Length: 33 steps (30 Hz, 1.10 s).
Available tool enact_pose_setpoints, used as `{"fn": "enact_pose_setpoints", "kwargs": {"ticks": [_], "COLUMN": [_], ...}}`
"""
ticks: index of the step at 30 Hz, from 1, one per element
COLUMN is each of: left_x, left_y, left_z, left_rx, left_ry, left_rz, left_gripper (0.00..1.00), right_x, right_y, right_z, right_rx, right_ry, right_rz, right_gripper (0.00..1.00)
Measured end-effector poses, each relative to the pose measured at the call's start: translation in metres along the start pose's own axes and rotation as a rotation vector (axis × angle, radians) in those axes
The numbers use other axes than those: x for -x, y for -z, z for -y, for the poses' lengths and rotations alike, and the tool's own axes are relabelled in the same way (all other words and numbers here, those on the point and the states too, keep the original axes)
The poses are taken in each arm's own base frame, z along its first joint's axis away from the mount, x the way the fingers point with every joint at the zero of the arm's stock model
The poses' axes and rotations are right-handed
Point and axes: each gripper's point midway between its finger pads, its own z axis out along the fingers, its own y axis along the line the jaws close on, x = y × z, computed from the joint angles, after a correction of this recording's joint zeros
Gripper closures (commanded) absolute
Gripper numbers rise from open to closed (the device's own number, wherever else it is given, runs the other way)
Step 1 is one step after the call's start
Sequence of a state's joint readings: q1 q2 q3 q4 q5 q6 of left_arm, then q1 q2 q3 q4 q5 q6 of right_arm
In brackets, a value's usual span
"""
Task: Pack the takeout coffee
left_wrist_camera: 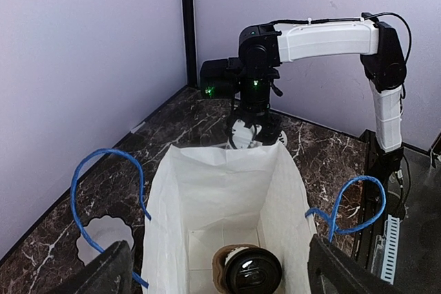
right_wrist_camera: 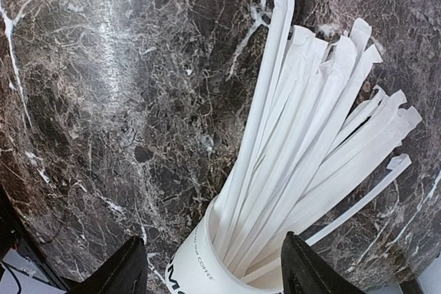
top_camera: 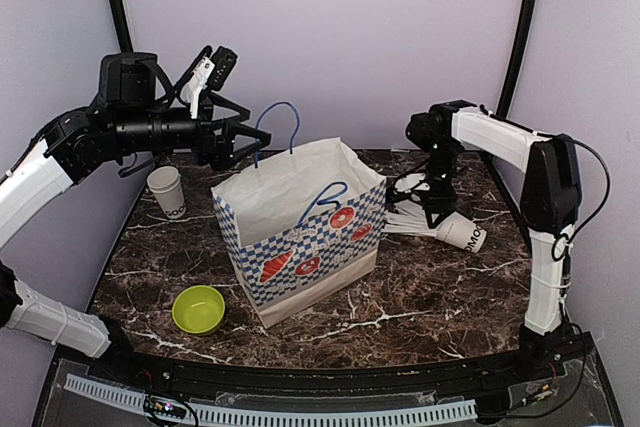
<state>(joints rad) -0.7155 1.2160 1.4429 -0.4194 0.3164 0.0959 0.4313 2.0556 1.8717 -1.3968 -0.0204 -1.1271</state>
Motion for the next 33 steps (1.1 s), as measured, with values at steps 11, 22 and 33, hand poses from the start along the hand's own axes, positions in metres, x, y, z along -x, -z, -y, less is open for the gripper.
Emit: {"fn": "enact_pose_setpoints", "kwargs": {"ticks": [11, 22, 33], "left_x": [-0.009, -0.018, -0.022], "left_y": [-0.002, -0.002, 0.004], "left_z": [0.002, 0.004, 0.006], "left_rx": [-0.011, -0.019, -0.019], "left_ry": [0.005, 0.008, 0.006], "left_rz": [-0.017, -0.025, -0.018], "left_gripper": [0.1, 0.1, 0.1], "right_x": [-0.018, -0.034, -0.045], "right_y": [-0.02, -0.035, -0.046], "right_z": [-0.002, -0.001, -0.007], "right_rx": [0.023, 0.037, 0.055], "right_ry": [-0.011, 0.0, 0.028], "right_rz": [-0.121, -0.24, -0.335], "right_gripper": [0.45, 0.53, 0.64]}}
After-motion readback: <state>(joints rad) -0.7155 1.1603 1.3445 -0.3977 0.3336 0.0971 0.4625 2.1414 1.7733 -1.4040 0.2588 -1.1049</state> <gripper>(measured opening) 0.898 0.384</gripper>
